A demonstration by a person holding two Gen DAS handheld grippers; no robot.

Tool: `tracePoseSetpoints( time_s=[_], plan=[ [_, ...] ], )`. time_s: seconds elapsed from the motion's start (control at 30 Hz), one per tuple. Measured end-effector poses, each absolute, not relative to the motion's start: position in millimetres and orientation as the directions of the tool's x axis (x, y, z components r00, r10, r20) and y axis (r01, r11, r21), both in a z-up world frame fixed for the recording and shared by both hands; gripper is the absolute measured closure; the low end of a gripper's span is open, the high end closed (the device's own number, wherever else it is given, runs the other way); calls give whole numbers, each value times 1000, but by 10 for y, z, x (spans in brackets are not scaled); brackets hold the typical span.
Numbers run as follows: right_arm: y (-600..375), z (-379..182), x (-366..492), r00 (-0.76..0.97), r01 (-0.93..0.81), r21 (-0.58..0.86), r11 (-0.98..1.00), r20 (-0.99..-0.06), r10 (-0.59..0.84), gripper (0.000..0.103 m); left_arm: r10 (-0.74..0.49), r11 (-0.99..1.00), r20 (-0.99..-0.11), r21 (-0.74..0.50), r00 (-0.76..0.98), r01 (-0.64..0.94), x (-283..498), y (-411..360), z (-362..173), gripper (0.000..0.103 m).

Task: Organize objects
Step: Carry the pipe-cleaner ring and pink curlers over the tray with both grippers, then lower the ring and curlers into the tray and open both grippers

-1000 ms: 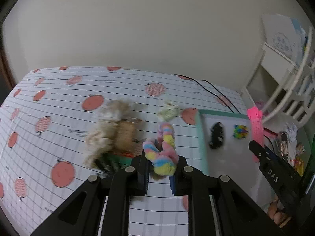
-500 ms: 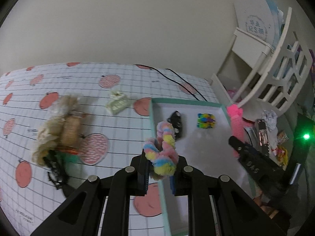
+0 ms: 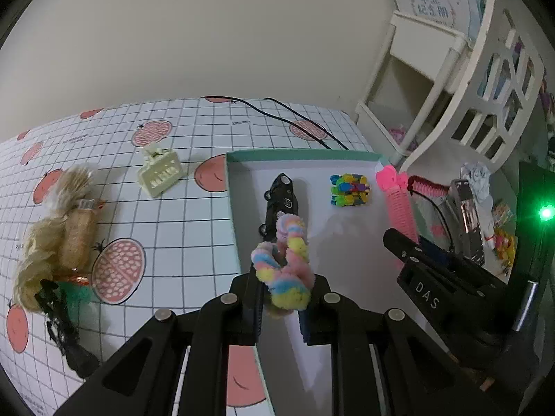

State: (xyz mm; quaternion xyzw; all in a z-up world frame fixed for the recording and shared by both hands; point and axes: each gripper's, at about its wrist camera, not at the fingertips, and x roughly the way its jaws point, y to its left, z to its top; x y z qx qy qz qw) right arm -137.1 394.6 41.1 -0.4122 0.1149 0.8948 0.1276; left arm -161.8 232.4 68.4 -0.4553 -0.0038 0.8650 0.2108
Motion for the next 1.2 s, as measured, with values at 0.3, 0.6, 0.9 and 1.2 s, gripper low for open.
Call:
tracePoseSetpoints(
  time_s=[0.3, 0.6, 0.9, 1.2],
  plan=[
    [3857, 305, -1404, -598, -335, 81, -939, -788, 146, 74, 363, -908, -828, -212, -427, -361, -1692, 2415, 389, 86],
    [3867, 224, -1420, -575, -343, 69, -937, -804, 151, 74, 339, -912, -855, -196, -393, -361, -1656, 2437, 236, 86],
    [3843, 190, -1459, -563, -333, 77, -940, -816, 133, 73, 301, -927, -861, -163, -410, -339, -1652, 2405, 224, 86],
    [3748, 185, -1519, -561, -305, 74, -949, -819, 117, 72, 283, -943, -861, -169, -422, -287, -1663, 2256, 237, 85]
  ],
)
